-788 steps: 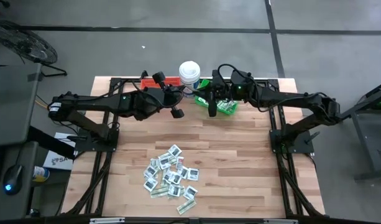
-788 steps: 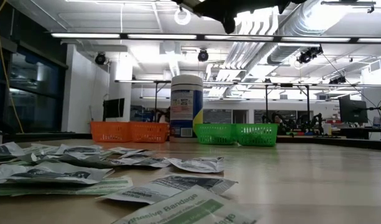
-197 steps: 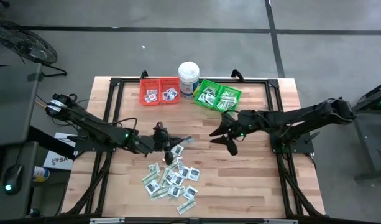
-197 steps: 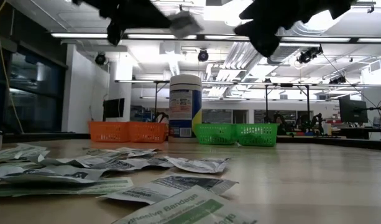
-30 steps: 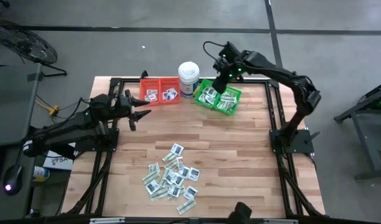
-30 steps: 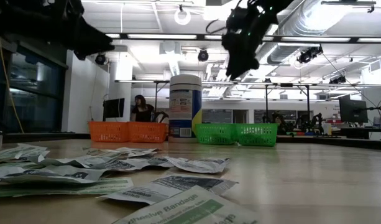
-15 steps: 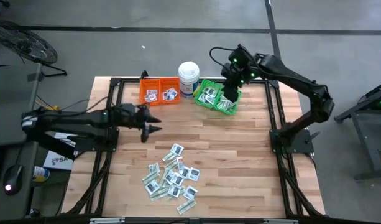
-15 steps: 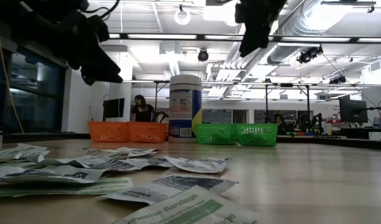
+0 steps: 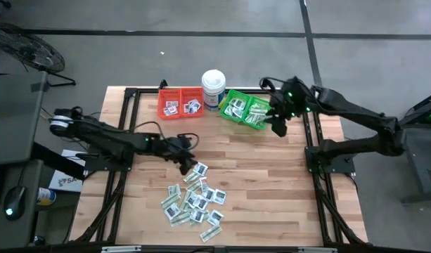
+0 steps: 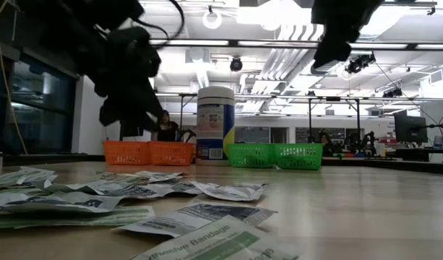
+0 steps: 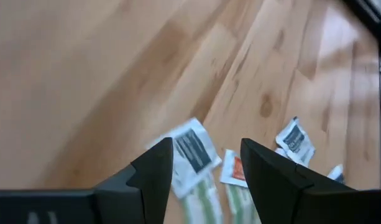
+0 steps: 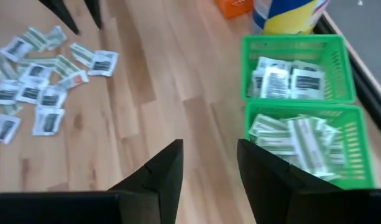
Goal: Pick & Place First Aid Supplies
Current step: Put the black towelette pack into the left green bin
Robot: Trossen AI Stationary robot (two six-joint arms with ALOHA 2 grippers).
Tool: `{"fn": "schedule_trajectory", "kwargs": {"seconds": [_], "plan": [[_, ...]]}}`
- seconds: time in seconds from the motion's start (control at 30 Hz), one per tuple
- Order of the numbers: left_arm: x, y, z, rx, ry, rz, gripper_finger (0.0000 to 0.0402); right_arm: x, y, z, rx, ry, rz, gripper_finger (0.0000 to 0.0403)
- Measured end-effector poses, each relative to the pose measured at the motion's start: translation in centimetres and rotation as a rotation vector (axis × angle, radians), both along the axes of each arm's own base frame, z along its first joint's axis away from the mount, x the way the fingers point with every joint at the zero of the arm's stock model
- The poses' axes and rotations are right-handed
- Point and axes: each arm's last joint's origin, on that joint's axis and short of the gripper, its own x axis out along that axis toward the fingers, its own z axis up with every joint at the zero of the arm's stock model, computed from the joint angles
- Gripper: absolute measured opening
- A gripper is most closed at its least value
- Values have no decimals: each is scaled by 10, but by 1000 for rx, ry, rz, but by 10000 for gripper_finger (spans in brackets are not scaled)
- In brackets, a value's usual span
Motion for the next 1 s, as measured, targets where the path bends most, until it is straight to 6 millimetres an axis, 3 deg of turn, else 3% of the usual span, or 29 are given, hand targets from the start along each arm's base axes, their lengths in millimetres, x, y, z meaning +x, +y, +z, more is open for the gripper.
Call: {"fn": "schedule_trajectory", "kwargs": {"seconds": [0.1, 0.23, 0.67, 1.0], "plan": [[13, -3, -11, -120, 67, 31, 185, -8, 12, -5, 14, -45, 1, 145], [31, -5, -16, -149, 133, 52, 185, -16, 27, -12, 33, -75, 28, 144], [74, -7, 3, -38, 523, 83, 185, -19, 57, -19, 56, -91, 114, 144], [82, -9, -15, -103, 633, 165, 185, -18, 65, -18, 49, -92, 129, 145]]}}
